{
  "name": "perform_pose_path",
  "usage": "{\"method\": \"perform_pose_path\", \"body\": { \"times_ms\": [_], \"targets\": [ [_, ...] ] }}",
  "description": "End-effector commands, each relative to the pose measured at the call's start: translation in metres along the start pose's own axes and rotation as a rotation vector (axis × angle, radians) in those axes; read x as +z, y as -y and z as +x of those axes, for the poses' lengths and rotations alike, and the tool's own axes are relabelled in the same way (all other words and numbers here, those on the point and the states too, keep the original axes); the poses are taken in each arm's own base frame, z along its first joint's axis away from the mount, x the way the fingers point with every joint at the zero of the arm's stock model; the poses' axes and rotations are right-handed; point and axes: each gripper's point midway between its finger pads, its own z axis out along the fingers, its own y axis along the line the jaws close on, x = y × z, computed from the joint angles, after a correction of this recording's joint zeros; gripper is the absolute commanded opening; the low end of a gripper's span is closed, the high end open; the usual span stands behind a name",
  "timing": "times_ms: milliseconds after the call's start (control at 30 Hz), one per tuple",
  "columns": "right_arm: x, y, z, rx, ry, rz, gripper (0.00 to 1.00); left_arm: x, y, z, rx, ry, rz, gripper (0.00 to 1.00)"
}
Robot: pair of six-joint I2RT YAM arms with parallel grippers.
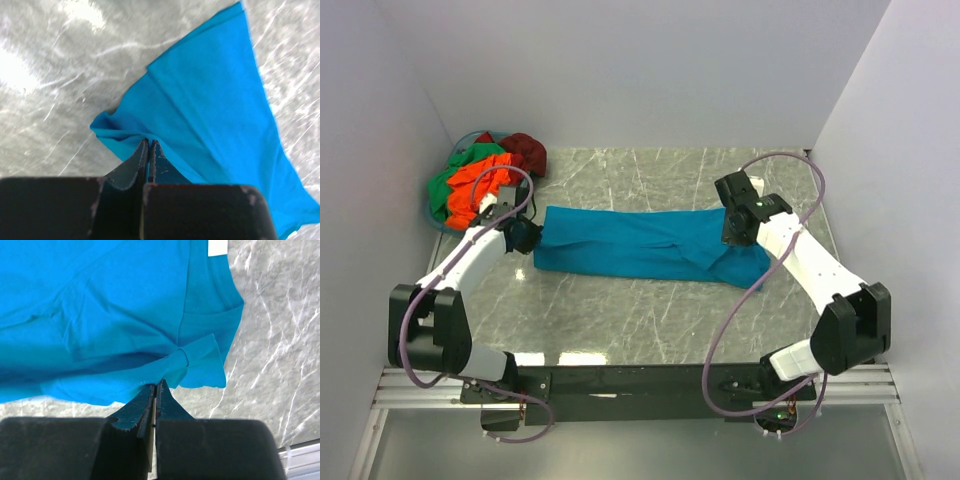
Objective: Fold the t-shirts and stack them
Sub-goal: Fold the tshirt
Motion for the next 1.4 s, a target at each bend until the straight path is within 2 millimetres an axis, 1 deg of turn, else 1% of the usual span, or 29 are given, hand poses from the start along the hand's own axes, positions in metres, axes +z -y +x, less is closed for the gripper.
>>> {"method": "perform_pose_path", "body": {
  "times_ms": [0,67,200,233,267,433,533,600,633,667,733,767,833,867,900,933,967,1000,1033,1067,1100,1133,1167,1200,1233,1267,1300,1333,1367],
  "targets": [
    [0.001,0.0,-0.025,0.008,0.053,0.004,0.0,-0.002,0.015,-0.019,-0.023,0.062,0.012,0.0],
    [0.005,0.0,-0.031,0.012,0.05,0.01,0.0,0.002,0.017,-0.019,-0.026,0.056,0.01,0.01],
    [0.012,-0.003,-0.041,0.0,0.047,0.014,0.0,0.008,0.016,-0.017,-0.022,0.048,-0.008,0.01],
    [0.018,-0.004,-0.04,-0.014,0.03,0.02,0.0,0.012,0.014,-0.015,-0.018,0.042,-0.018,0.01],
    [0.018,-0.005,-0.046,-0.013,0.036,0.025,0.0,0.013,0.015,-0.015,-0.019,0.041,-0.02,0.01],
    [0.034,-0.006,-0.053,-0.065,0.011,0.057,0.0,0.023,0.016,-0.013,-0.013,0.029,-0.033,0.01],
    [0.048,-0.011,-0.061,-0.159,0.004,0.056,0.0,0.033,0.014,-0.01,-0.013,0.019,-0.062,0.01],
    [0.053,-0.02,-0.077,-0.196,0.043,0.031,0.0,0.037,0.015,-0.01,-0.012,0.014,-0.07,0.01],
    [0.055,-0.023,-0.082,-0.222,0.054,0.023,0.0,0.038,0.015,-0.009,-0.014,0.012,-0.075,0.0],
    [0.061,-0.027,-0.089,-0.266,0.057,0.019,0.0,0.041,0.012,-0.007,-0.012,0.004,-0.089,0.01],
    [0.068,-0.034,-0.095,-0.318,0.056,-0.002,0.0,0.043,0.011,-0.007,-0.018,0.006,-0.102,0.01],
    [0.075,-0.038,-0.101,-0.355,0.049,-0.003,0.0,0.044,0.008,-0.007,-0.017,0.005,-0.115,0.01],
    [0.082,-0.042,-0.102,-0.403,0.025,-0.007,0.0,0.045,0.007,-0.008,-0.019,0.012,-0.125,0.01],
    [0.09,-0.045,-0.105,-0.412,0.015,-0.002,0.0,0.045,0.006,-0.008,-0.017,0.015,-0.131,0.01],
    [0.093,-0.043,-0.104,-0.419,-0.001,0.019,0.02,0.045,0.005,-0.009,-0.017,0.015,-0.135,0.01],
    [0.096,-0.043,-0.104,-0.417,-0.011,0.03,0.11,0.045,0.005,-0.009,-0.014,0.016,-0.14,0.01],
    [0.102,-0.045,-0.106,-0.415,-0.02,0.041,0.18,0.046,0.007,-0.01,-0.009,0.016,-0.142,0.08],
    [0.104,-0.043,-0.105,-0.415,-0.035,0.053,0.23,0.045,0.006,-0.01,-0.006,0.012,-0.149,0.29],
    [0.107,-0.043,-0.105,-0.396,-0.04,0.073,0.32,0.043,0.008,-0.01,0.002,0.007,-0.145,0.42],
    [0.105,-0.043,-0.11,-0.374,-0.028,0.077,0.35,0.041,0.013,-0.013,0.006,0.011,-0.131,0.61],
    [0.103,-0.043,-0.111,-0.361,-0.023,0.079,0.39,0.039,0.014,-0.015,0.007,0.015,-0.129,0.7],
    [0.095,-0.045,-0.116,-0.334,0.001,0.064,0.63,0.035,0.017,-0.018,0.007,0.024,-0.118,0.78],
    [0.094,-0.044,-0.113,-0.321,0.002,0.059,0.7,0.031,0.021,-0.022,0.004,0.034,-0.107,0.84],
    [0.09,-0.046,-0.116,-0.298,0.025,0.047,0.71,0.028,0.021,-0.025,0.001,0.04,-0.111,0.96],
    [0.087,-0.047,-0.115,-0.263,0.034,0.035,0.72,0.025,0.024,-0.027,0.002,0.045,-0.102,0.98],
    [0.079,-0.048,-0.107,-0.242,0.032,-0.004,0.72,0.02,0.027,-0.029,-0.002,0.05,-0.087,0.99],
    [0.077,-0.053,-0.107,-0.214,0.051,-0.035,0.72,0.018,0.029,-0.029,-0.001,0.044,-0.076,0.99],
    [0.065,-0.056,-0.107,-0.168,0.073,-0.073,0.73,0.014,0.034,-0.03,-0.004,0.044,-0.051,1.0],
    [0.069,-0.064,-0.085,-0.164,0.023,-0.144,0.73,0.013,0.035,-0.028,0.0,0.034,-0.04,0.99]
  ]
}}
